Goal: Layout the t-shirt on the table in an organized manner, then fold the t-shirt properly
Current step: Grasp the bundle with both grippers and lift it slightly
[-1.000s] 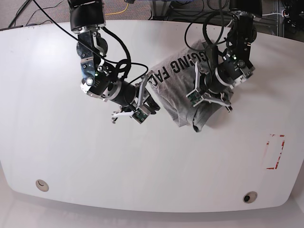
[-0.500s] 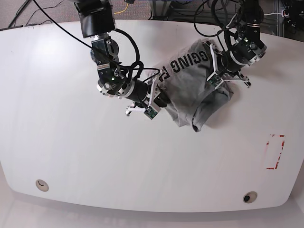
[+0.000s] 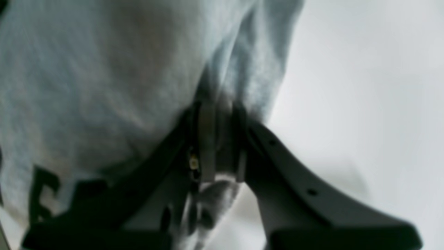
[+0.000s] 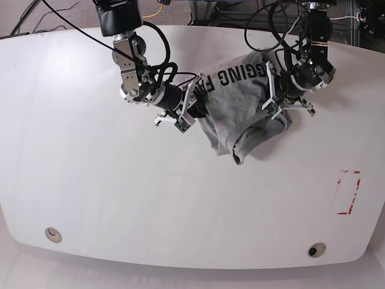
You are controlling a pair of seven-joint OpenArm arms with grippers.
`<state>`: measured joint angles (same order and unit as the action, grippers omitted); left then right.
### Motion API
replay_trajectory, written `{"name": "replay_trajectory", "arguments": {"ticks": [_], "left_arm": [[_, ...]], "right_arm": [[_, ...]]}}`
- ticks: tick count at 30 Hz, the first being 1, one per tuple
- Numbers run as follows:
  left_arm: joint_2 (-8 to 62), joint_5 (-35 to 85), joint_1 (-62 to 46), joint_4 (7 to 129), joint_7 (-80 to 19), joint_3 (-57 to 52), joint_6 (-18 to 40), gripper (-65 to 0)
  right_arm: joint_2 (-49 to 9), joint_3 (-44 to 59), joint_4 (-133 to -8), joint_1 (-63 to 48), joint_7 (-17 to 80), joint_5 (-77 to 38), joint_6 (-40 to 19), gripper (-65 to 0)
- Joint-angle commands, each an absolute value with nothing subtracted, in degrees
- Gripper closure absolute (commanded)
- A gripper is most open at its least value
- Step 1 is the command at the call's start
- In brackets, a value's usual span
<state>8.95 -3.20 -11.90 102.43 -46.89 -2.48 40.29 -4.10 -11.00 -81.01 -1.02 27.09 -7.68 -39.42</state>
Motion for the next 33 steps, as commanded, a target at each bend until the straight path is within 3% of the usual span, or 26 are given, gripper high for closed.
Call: {"name": "replay_trajectory", "arguments": {"ticks": [1, 16, 33], "left_arm": [[9.1, -2.77, -8.48, 99.82, -45.85, -1.54, 40.0, 0.0], [7.34, -2.42, 5.05, 88.13, -45.32, 5.49, 40.0, 0.0], [9.8, -2.77, 3.47, 105.54, -46.81, 5.23, 40.0, 0.0]], "right_arm": [[-5.05, -11.12, -84.44, -2.33, 27.21, -7.96, -40.0, -7.5], [-4.88, -8.92, -96.84, -10.68, 31.34, -7.96, -40.0, -7.5], [-8.84, -8.75, -105.01, -7.6, 31.6, -7.69, -40.0, -7.5]]}}
